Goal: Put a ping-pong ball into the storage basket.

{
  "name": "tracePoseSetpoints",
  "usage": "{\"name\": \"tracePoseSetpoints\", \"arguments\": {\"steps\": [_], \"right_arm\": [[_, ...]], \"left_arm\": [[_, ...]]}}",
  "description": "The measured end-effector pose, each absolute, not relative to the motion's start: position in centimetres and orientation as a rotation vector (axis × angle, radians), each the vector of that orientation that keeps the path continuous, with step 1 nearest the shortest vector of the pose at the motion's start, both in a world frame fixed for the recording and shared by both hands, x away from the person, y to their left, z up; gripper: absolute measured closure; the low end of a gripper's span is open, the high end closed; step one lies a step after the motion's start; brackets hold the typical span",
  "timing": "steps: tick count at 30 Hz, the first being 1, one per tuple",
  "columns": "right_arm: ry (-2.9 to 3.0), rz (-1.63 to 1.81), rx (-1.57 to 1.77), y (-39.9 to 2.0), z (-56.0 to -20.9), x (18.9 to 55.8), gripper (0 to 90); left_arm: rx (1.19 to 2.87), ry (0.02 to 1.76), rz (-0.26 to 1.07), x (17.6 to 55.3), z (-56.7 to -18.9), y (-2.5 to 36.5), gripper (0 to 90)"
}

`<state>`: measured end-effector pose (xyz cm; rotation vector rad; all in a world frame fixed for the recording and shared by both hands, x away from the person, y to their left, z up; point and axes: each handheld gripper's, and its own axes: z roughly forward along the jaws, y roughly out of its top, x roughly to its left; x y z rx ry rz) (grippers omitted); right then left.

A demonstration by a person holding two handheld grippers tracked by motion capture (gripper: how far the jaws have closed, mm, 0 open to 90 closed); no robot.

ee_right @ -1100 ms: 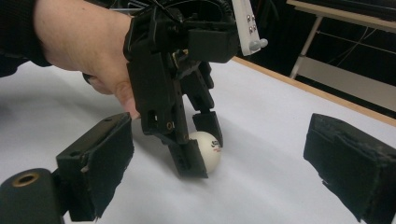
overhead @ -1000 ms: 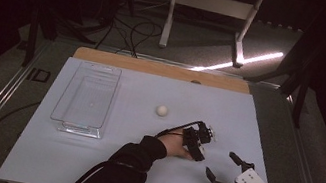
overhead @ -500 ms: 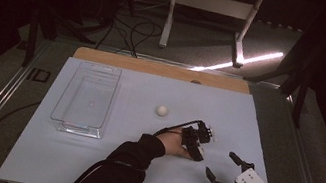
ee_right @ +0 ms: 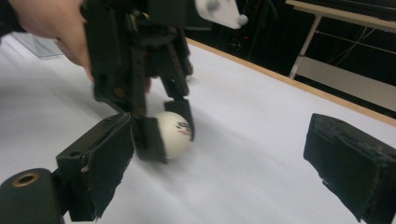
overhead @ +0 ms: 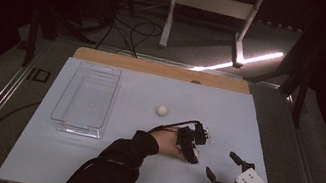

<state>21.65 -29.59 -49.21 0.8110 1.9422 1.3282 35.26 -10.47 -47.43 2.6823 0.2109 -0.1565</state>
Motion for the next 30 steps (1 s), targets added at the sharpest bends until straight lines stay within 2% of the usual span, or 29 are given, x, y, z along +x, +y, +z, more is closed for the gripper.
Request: {"name": "tracePoseSetpoints", "arguments": {"steps": [30], "right_arm": [[1.958,1.326,0.819,-29.4,-49.5,21.8,8.3]], "left_arm": [[2.717,0.045,-0.19,32.8,-45.5,-5.8,52.1]]}}
